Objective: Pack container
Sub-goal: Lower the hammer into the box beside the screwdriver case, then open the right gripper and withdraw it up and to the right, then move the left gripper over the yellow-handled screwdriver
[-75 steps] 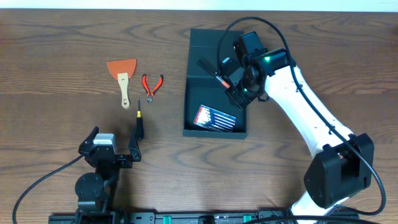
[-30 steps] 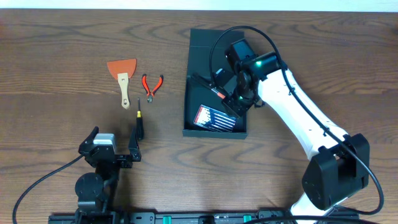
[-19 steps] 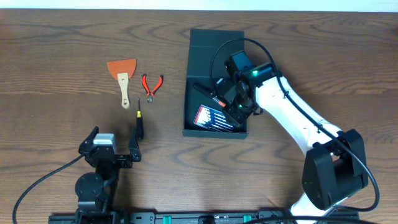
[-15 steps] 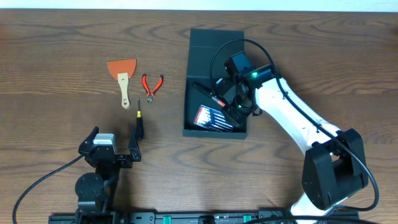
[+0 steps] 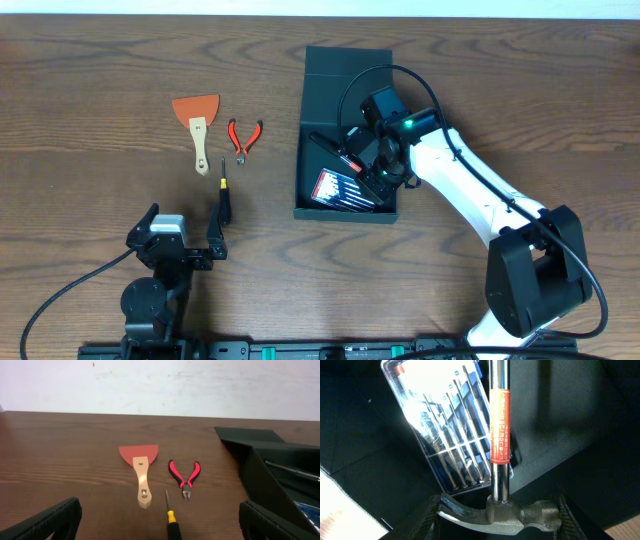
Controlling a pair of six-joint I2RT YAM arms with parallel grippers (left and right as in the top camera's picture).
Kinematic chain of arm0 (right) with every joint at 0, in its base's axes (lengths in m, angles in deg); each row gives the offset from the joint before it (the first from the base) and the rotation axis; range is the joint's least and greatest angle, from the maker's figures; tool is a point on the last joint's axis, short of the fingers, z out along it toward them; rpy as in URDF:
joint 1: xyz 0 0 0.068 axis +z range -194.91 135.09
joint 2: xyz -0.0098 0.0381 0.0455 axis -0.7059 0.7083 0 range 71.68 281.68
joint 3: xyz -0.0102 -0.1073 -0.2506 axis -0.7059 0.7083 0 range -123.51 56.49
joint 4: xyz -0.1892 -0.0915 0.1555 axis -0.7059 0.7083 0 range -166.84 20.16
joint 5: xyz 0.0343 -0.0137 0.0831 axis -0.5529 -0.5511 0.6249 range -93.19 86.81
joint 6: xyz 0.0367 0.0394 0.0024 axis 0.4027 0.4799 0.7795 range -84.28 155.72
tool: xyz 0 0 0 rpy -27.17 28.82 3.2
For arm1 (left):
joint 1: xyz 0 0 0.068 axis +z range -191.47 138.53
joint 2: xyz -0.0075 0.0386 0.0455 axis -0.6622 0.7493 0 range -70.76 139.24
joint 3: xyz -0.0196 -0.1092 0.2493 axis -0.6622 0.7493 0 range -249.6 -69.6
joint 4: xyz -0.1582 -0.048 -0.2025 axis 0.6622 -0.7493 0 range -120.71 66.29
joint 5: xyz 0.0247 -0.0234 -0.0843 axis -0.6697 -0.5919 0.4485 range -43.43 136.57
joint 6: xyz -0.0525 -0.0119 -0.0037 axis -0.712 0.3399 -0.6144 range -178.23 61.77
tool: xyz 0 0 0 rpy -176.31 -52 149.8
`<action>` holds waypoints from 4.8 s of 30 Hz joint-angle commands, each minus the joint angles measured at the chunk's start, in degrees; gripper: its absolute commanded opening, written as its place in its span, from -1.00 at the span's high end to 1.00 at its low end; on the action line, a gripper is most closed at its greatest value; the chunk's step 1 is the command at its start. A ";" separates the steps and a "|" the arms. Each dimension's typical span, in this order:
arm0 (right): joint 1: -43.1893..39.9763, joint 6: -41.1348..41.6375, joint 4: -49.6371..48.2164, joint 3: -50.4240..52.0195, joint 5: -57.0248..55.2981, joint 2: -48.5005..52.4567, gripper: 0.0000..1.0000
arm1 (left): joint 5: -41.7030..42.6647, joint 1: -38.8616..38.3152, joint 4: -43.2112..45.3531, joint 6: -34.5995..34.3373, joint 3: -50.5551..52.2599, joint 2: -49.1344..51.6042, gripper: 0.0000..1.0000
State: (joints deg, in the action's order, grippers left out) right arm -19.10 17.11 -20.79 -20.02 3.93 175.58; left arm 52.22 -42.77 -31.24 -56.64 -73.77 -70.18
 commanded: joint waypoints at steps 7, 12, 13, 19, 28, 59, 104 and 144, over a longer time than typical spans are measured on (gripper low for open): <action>0.50 1.27 -2.21 0.83 0.90 0.33 0.40 | 0.33 -0.17 0.02 0.79 0.33 -0.35 -0.97; 0.50 1.25 -3.52 1.68 0.90 0.55 0.41 | 0.33 -0.17 0.02 0.79 0.33 -0.35 -0.97; 0.52 1.25 -3.58 1.81 0.90 0.68 0.41 | 0.33 -0.17 0.02 0.79 0.33 -0.35 -0.97; 0.55 1.27 -5.29 3.43 0.94 1.36 0.41 | 0.33 -0.17 0.02 0.79 0.33 -0.35 -0.97; 0.55 1.44 -7.61 4.96 2.60 1.36 0.28 | 0.33 -0.17 0.02 0.79 0.33 -0.35 -0.97; -0.33 15.91 2.21 -26.95 -9.51 1.33 -0.35 | 0.33 -0.17 0.02 0.79 0.33 -0.35 -0.97; -31.32 32.28 15.10 -33.59 -30.42 1.33 -0.98 | 0.33 -0.17 0.02 0.79 0.33 -0.35 -0.97; -31.34 32.28 15.10 -33.59 -30.42 1.33 -0.98 | 0.31 -0.17 -13.31 -9.99 -33.16 40.52 -0.97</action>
State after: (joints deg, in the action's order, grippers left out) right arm -50.34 48.96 -5.71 -52.74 -25.73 177.17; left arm 52.26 -42.77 -40.75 -65.98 -98.05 -38.31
